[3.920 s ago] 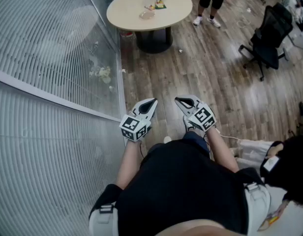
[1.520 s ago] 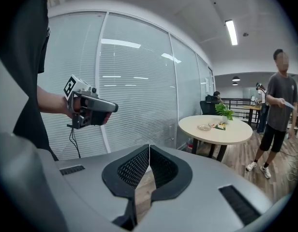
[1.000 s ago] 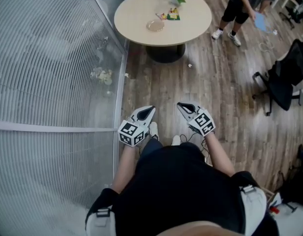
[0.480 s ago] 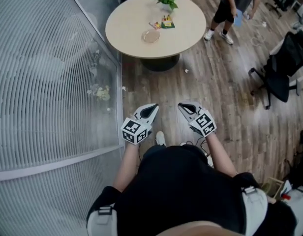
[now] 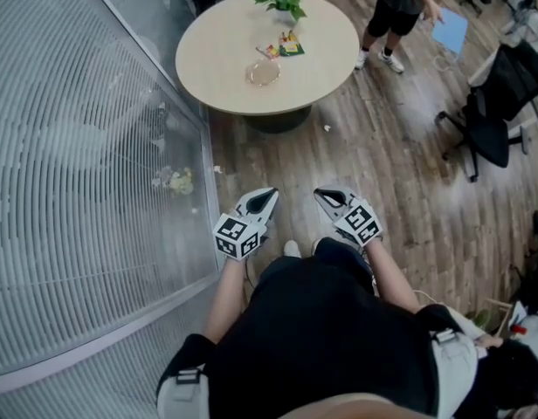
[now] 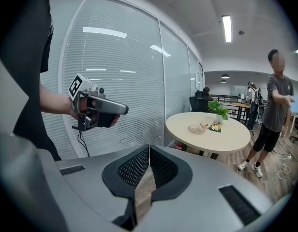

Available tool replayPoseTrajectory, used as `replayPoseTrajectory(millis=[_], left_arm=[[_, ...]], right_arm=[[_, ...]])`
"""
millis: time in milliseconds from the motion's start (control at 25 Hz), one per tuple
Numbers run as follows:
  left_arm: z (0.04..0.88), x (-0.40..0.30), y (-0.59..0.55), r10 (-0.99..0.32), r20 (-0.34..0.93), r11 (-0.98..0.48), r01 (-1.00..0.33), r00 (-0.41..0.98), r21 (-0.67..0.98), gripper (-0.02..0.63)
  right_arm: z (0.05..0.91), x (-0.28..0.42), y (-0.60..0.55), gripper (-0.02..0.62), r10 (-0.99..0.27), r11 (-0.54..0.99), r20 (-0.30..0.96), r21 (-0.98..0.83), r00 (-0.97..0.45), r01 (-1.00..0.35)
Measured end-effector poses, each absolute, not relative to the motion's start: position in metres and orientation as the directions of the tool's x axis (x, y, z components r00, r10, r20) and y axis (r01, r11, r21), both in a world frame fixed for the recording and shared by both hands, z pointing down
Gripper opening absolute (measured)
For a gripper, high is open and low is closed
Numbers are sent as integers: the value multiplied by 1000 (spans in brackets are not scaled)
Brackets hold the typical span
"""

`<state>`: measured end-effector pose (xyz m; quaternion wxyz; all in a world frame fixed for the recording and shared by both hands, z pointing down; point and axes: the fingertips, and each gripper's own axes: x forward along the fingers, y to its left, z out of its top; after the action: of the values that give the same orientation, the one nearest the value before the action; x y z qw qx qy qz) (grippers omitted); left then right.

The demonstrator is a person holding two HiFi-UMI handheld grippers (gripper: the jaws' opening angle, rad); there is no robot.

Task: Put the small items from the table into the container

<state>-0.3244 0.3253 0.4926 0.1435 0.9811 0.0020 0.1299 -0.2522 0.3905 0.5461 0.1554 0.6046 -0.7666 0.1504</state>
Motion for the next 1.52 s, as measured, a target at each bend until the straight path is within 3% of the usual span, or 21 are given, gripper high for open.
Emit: replayPoseTrajectory(millis=[440,800,1520], left_arm=[[500,-283,300,5,292,-954,-82,956,287,0],[482,-190,272,-58,294,-956,-139,954,260,0],[489,-84,256,-68,330,-956,-156,942,249,0]], right_arm=[[552,-202,351,25,-874,262,405,-74,-269,-962],[540,-124,316,25,-839,376,401,-63,-368,-925],[552,-10,299,25,-824,385,415,-90,-387,-918]])
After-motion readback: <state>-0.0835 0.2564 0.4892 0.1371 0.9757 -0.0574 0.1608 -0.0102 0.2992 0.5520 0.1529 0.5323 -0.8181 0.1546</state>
